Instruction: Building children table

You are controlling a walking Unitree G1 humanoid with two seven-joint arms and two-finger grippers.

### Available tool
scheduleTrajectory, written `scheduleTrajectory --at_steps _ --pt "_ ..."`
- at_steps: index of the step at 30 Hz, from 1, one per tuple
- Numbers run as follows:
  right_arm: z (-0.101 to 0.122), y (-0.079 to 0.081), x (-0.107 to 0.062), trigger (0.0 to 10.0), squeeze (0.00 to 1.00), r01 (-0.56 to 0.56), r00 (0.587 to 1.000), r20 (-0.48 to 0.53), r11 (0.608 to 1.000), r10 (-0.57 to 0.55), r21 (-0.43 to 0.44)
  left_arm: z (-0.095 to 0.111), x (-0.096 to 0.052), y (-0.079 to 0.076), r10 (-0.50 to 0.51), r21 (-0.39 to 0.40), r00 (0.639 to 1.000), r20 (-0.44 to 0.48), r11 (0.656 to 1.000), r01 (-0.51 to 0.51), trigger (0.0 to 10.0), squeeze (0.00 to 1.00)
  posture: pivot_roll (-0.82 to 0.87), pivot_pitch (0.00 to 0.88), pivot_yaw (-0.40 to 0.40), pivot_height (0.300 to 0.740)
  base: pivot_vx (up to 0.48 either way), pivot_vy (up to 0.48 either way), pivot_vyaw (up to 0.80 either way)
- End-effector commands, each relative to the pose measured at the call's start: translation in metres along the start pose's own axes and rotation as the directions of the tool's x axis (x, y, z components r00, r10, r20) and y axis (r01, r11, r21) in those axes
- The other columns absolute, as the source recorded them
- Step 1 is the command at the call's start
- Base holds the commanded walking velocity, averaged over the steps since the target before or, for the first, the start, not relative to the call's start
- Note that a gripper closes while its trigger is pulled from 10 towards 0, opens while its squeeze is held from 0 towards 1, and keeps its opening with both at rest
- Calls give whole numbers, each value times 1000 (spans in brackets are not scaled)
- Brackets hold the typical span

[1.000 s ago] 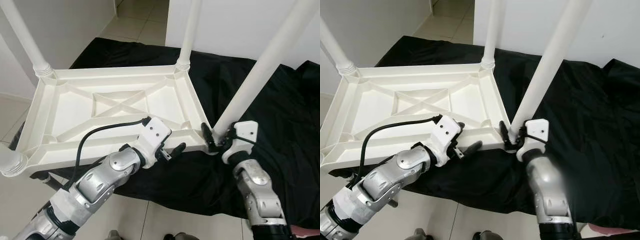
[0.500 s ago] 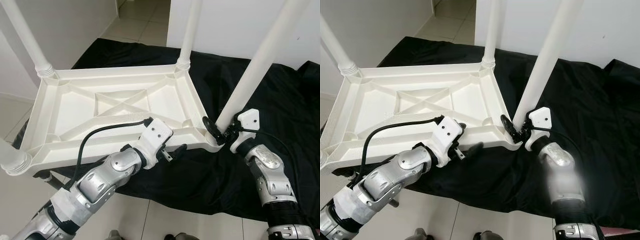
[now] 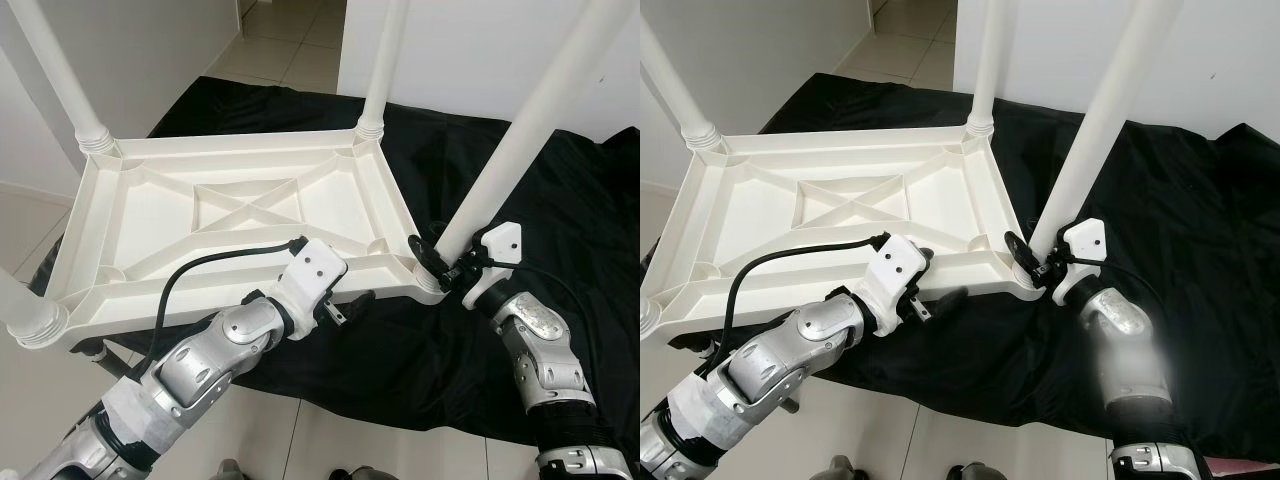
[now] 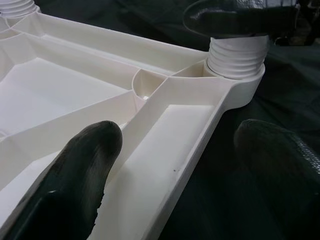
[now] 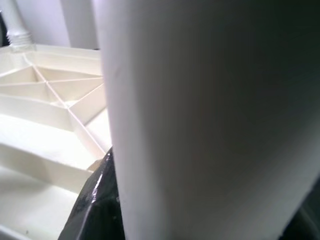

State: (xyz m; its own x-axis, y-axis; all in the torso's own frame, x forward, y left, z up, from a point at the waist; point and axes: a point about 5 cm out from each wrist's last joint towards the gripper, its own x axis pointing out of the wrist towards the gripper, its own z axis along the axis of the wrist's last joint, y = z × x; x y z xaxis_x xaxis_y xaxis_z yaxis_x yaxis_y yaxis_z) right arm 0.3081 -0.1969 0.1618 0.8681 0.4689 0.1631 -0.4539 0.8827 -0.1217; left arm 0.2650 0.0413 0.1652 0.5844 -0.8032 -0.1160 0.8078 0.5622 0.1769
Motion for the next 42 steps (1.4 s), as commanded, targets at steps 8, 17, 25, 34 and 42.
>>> scheduleTrajectory --at_steps 8,17,25,34,42 --pt "-8 11 -3 10000 0 178 981 -85 984 -176 29 -1 -1 -10 -259 24 966 -15 966 259 10000 0 -30 89 -34 740 0 0 0" --pt "-2 27 -8 10000 0 385 920 -103 920 -377 67 -3 -2 -7 -258 32 966 -24 966 258 10000 0 -34 84 -32 740 0 0 0" --pt "-2 57 -18 10000 0 693 720 -158 713 -676 107 -2 -2 -1 -260 49 965 -31 964 262 10000 0 -40 83 -27 740 0 0 0" --pt "-4 70 -16 10000 0 705 704 -210 702 -678 98 -2 -1 -5 -277 35 961 -21 960 278 10000 0 -47 97 -25 740 0 0 0" --pt "-3 69 -15 10000 0 682 728 -196 723 -657 113 0 -1 -12 -295 25 955 -10 955 296 10000 0 -42 109 -31 740 0 0 0"
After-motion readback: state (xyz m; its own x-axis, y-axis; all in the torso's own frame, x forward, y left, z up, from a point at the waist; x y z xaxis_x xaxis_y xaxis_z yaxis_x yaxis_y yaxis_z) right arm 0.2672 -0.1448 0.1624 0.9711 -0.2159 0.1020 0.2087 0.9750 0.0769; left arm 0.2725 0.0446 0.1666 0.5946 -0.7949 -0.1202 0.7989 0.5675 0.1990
